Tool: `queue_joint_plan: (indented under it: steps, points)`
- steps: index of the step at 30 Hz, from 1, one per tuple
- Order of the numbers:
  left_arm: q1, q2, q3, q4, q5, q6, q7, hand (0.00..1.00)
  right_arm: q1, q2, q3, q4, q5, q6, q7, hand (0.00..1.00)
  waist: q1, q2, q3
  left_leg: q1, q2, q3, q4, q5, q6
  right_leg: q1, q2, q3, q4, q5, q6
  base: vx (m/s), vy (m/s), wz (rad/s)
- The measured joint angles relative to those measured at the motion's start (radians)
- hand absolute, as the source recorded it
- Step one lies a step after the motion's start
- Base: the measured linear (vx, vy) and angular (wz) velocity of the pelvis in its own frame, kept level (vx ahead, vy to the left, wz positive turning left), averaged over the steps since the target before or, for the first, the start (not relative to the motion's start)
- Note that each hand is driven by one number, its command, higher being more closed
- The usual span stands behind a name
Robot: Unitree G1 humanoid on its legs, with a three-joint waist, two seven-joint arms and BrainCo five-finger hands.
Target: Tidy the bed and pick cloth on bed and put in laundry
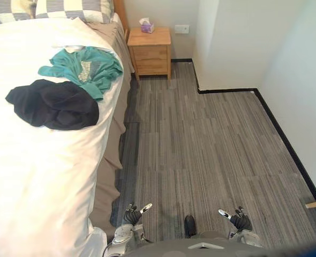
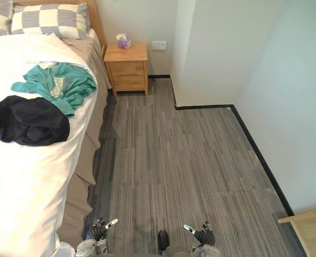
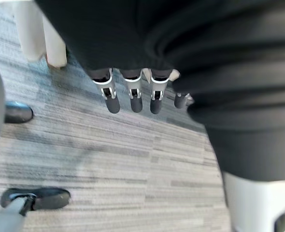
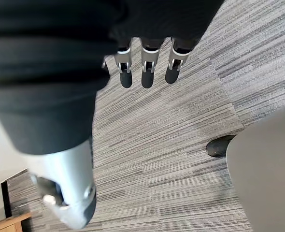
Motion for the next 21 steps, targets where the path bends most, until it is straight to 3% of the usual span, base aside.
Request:
queue_joint_plan:
  steps: [1,4,5,6,7,8,9,11,14,16,18,19,21]
  points:
    - [-0.002,-0.001,0.017,0.000,0.016,0.001,0.006,0.00,-0.010,0.000,-0.010,0.016,0.001,0.002,0.003,0.00,0.000,-0.001,0.005,0.000,0.006,0.019,-0.006,-0.004,-0.001,-0.001,0.002,-0.016,0.001,-0.002,-0.001,-0.02,0.038,0.24]
    - [0.001,-0.017,0.118,0.006,0.018,0.015,0.012,0.00,-0.022,-0.020,-0.038,0.031,0.017,0.008,0.026,0.00,0.016,0.036,0.027,-0.036,0.092,0.099,0.076,-0.100,-0.026,-0.036,0.045,-0.104,0.121,-0.059,-0.027,0.03,0.003,-0.18]
    - [0.021,-0.003,0.169,0.011,0.011,0.019,0.017,0.00,-0.020,-0.022,-0.032,0.034,0.029,0.009,0.035,0.00,0.041,0.023,0.035,-0.052,0.109,0.118,0.208,-0.125,-0.056,-0.056,0.033,-0.140,0.234,-0.158,-0.043,0.11,-0.059,-0.41]
    - [0.015,0.013,0.216,0.006,-0.002,0.023,0.019,0.00,-0.029,-0.018,-0.029,0.050,0.038,0.010,0.037,0.00,0.041,-0.010,0.063,-0.131,0.133,0.113,0.436,-0.096,-0.056,-0.051,0.022,-0.135,0.283,-0.196,-0.051,0.10,-0.082,-0.33]
    - [0.016,0.013,0.226,0.000,-0.009,0.023,0.022,0.00,-0.022,-0.020,-0.029,0.052,0.037,0.010,0.039,0.00,0.043,-0.019,0.059,-0.177,0.139,0.102,0.528,-0.057,-0.044,-0.044,0.015,-0.134,0.281,-0.200,-0.056,0.08,-0.152,-0.14]
    - [0.017,0.004,0.228,-0.009,-0.009,0.022,0.030,0.00,-0.013,-0.031,-0.028,0.050,0.037,0.010,0.042,0.00,0.046,-0.020,0.061,-0.237,0.152,0.090,0.650,0.033,-0.023,-0.014,0.007,-0.124,0.255,-0.201,-0.058,0.15,-0.137,-0.18]
    - [0.019,-0.006,0.230,-0.020,-0.008,0.015,0.030,0.00,-0.010,-0.033,-0.031,0.042,0.036,0.011,0.043,0.00,0.053,-0.029,0.068,-0.286,0.155,0.087,0.744,0.085,-0.020,0.008,0.001,-0.102,0.241,-0.203,-0.059,0.20,-0.096,-0.23]
    - [0.016,-0.018,0.231,-0.031,-0.010,0.014,0.028,0.00,-0.011,-0.045,-0.038,0.042,0.037,0.015,0.045,0.00,0.050,-0.004,0.080,-0.322,0.136,0.076,0.775,0.018,-0.019,0.030,-0.002,-0.076,0.222,-0.205,-0.063,0.23,-0.036,-0.28]
    - [0.012,-0.031,0.232,-0.033,-0.020,0.009,0.029,0.00,-0.033,-0.050,-0.042,0.057,0.036,0.030,0.052,0.00,0.054,-0.006,0.086,-0.380,0.048,0.075,0.618,-0.061,-0.019,0.078,-0.026,-0.047,0.153,-0.191,-0.040,0.21,-0.011,-0.29]
    - [0.008,-0.025,0.230,-0.032,-0.018,0.010,0.030,0.00,-0.044,-0.042,-0.043,0.058,0.036,0.033,0.053,0.00,0.057,-0.008,0.087,-0.387,0.003,0.071,0.433,-0.054,-0.019,0.107,-0.037,-0.032,0.121,-0.192,-0.029,0.32,0.071,-0.23]
    - [0.002,-0.021,0.224,-0.031,-0.008,0.013,0.029,0.00,-0.052,-0.035,-0.043,0.058,0.036,0.033,0.052,0.00,0.057,-0.015,0.090,-0.389,-0.056,0.063,0.211,0.022,-0.012,0.125,-0.060,-0.019,0.099,-0.199,-0.009,0.30,0.120,-0.25]
    - [0.000,-0.019,0.214,-0.031,-0.008,0.014,0.029,0.00,-0.058,-0.031,-0.042,0.058,0.036,0.033,0.052,0.00,0.062,-0.014,0.090,-0.398,-0.083,0.046,0.092,0.092,-0.006,0.133,-0.071,-0.012,0.091,-0.208,0.006,0.35,0.167,-0.21]
    - [-0.011,-0.022,0.206,-0.030,-0.008,0.015,0.028,0.00,-0.056,-0.023,-0.042,0.062,0.036,0.033,0.048,0.00,0.087,-0.004,0.091,-0.415,-0.084,0.043,0.015,0.220,0.019,0.155,-0.074,0.007,0.084,-0.237,0.050,0.42,0.211,-0.28]
